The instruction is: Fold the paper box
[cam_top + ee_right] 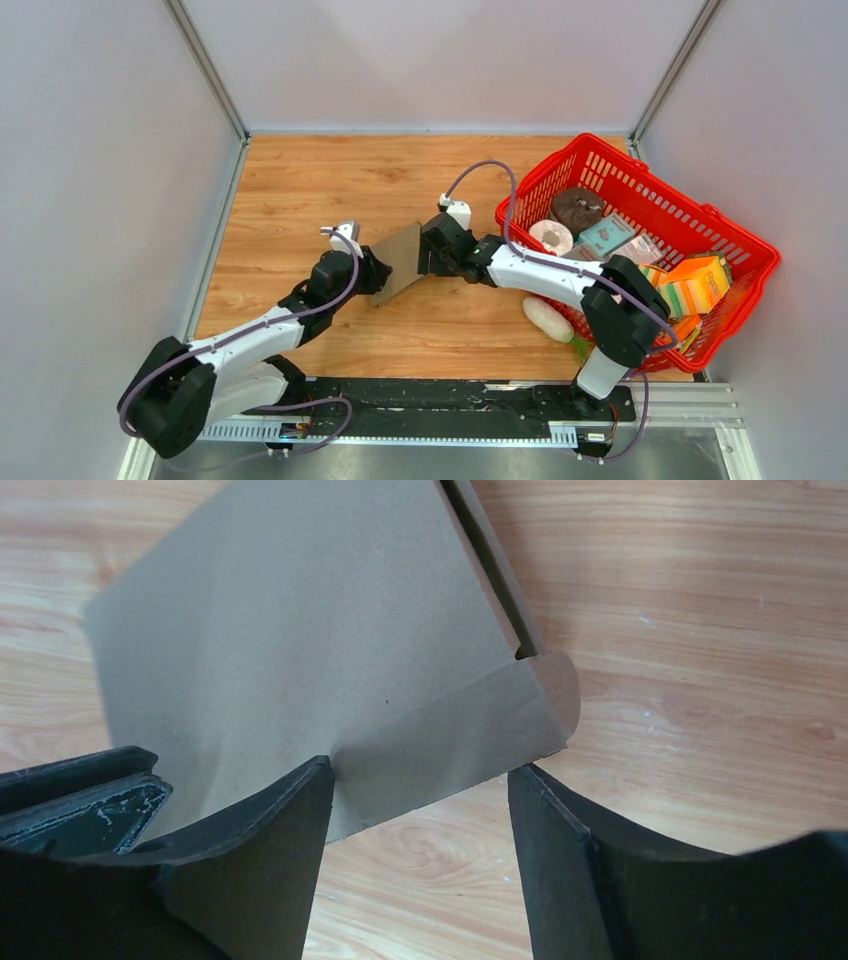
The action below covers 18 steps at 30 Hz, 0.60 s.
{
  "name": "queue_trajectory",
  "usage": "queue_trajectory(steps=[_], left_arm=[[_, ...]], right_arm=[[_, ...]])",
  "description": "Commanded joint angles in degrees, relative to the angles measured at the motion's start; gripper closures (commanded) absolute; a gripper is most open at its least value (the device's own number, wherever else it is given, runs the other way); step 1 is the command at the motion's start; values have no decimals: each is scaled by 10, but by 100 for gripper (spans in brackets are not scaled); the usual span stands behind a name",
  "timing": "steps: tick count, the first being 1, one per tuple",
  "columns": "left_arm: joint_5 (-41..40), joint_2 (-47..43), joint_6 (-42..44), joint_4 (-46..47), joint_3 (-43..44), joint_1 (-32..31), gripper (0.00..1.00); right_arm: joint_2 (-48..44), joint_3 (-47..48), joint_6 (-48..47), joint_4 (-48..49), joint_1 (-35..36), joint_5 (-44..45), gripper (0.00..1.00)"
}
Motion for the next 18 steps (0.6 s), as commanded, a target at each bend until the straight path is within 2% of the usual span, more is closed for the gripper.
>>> queue_trajectory(steps=[1,4,10,14,18], left_arm=[[70,51,-22,141,-18,2,70],[95,75,-27,160,-24,-1,73],[77,77,-47,188,-63,-1,73],[74,92,-57,139,-42,-1,73],[90,118,-63,188,-59,-1,74]], right_arm=[[17,14,-60,-22,9,35,31],[22,16,-76,-41,9,46,30],[26,35,-120,-76,8,93,26],[48,75,-163,-97,5,115,25],[70,115,-191,-113,4,137,25]])
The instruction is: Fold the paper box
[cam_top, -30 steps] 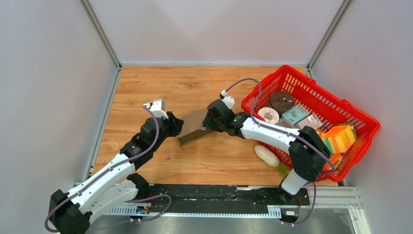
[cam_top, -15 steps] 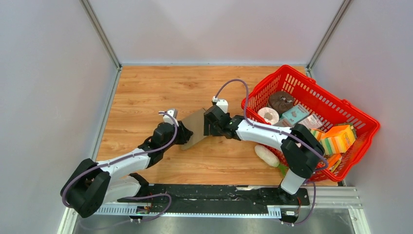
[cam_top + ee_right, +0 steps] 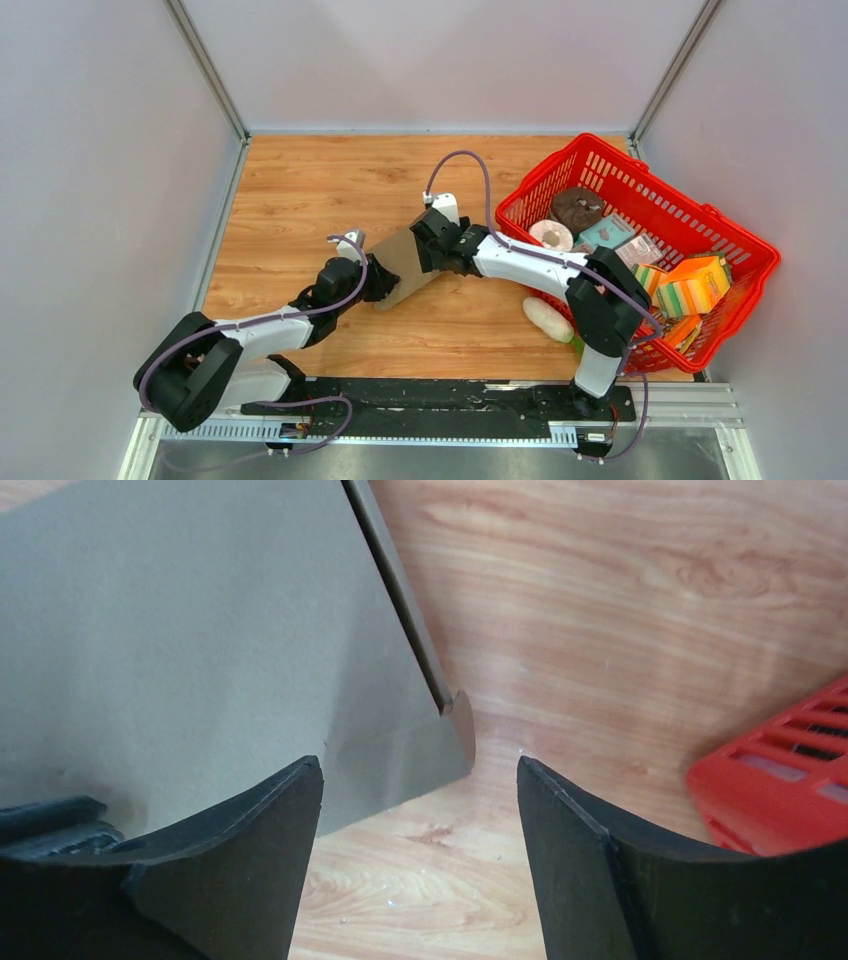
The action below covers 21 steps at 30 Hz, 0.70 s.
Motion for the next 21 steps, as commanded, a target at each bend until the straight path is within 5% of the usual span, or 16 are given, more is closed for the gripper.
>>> queue_trajectory(steps=[1,21], left_arm=[[14,17,-16,43,-3,-1,74],[-15,14,-16,64,-18,-1,75]], right_arm=[[18,56,-56,-17,-2,49,25],[74,41,81,-24,-17,51,27]])
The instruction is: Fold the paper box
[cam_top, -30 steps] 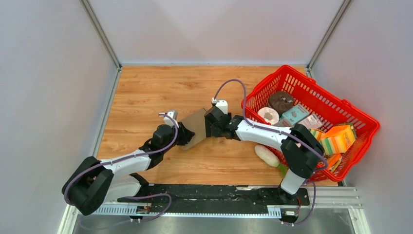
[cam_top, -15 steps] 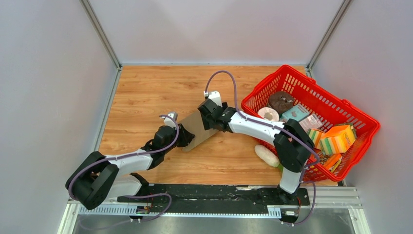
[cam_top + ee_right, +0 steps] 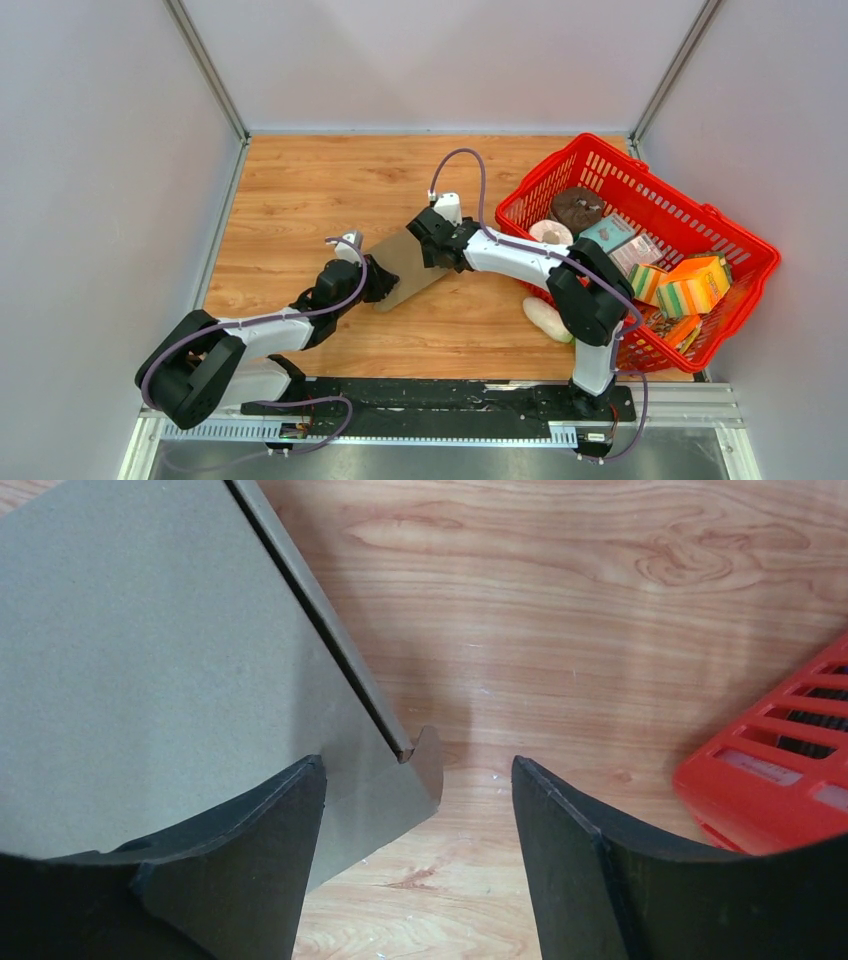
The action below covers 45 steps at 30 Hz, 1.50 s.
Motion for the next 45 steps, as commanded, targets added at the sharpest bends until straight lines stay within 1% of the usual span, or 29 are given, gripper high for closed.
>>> queue_trajectory(steps=[1,3,6,7,10,11,12,13,14,17,18,19,21,25,27,29,30,31,32,33,34,36,37,39,42,44,45], left_arm=[[-2,-4,0,38,-6,-1,75],[18,-11,12,54,-11,-1,73],[72,-16,19,77,-5,-1,72],[105,-15,18,73,7,-1,72],[141,9,-3,80,20,0,74],[134,13,-17,82,17,-1,75],[121,18,-26,83,11,-1,78],[91,26,-34,82,-2,-1,79],[78,30,-54,80,-7,-1,80],[43,36,-95,74,-27,-1,82],[35,34,-105,70,-30,0,84],[20,29,-112,47,-32,-1,84],[12,22,-118,25,-32,-1,85],[12,-15,-115,7,-35,-1,84],[14,-36,-94,-6,-31,-1,82],[12,-85,-77,-64,-17,-1,81],[11,-106,-71,-109,-14,0,81],[-6,-149,-64,-134,-7,0,80],[-17,-172,-62,-161,-4,-1,80],[-31,-195,-59,-213,-4,2,80],[-59,-237,-57,-237,1,1,80],[-85,-274,-58,-283,-1,5,80],[-101,-297,-63,-289,-8,5,80],[-107,-306,-70,-283,-15,5,79],[-97,-276,-74,-272,-21,8,80],[-79,-259,-70,-270,-16,11,80],[-76,-261,-69,-262,-18,11,80]], right_arm=[[14,-3,55,-1,-2,-13,28],[27,2,57,-10,-3,-15,28],[22,-6,57,-1,-2,-14,27],[17,-12,56,4,-2,-13,27],[10,-13,52,9,-2,-12,27],[9,-11,49,8,-2,-9,27],[6,-10,47,4,-2,-8,27],[-2,-7,45,2,-2,-4,27],[-8,-8,41,1,-1,-2,27],[-40,-34,34,36,-1,-22,26],[-47,-42,32,46,-1,-30,26],[-56,-49,32,57,-1,-46,26],[-56,-62,32,76,-1,-59,25],[-23,-47,39,60,-1,-71,25],[-19,-41,38,52,-2,-67,25],[-23,-39,34,51,-2,-63,25],[-30,-39,33,52,-2,-62,25],[-34,-38,27,53,-2,-60,25],[-37,-37,26,55,-3,-59,25],[-38,-35,24,56,-3,-60,25],[-38,-29,20,56,-4,-62,25],[-36,-21,18,53,-4,-64,25],[-35,-20,18,54,-5,-65,25],[-32,-15,17,53,-5,-66,25],[-27,-4,0,59,-12,-80,24],[-20,9,-37,70,-25,-116,23],[-6,33,-52,70,-31,-136,23]])
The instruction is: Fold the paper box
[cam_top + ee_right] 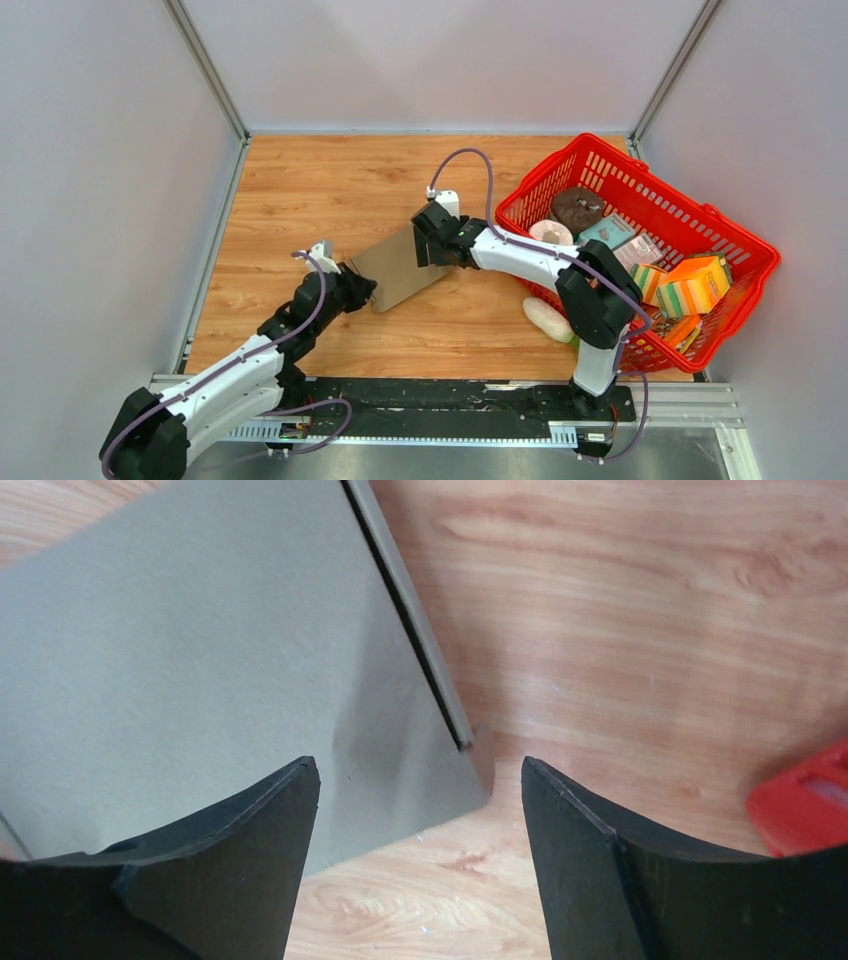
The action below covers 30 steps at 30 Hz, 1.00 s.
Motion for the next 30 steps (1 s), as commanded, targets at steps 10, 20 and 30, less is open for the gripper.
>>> queue_trajectory(steps=[10,20,30], left_arm=[[90,-101,12,-135,14,84,43],[197,-11,-35,-77,27,176,42],[138,7,-104,26,-36,183,42]], right_arm=[[167,257,-202,-8,-88,-273,29],[192,238,-197,26,-107,-324,37],[186,192,-143,65,-151,-363,59]])
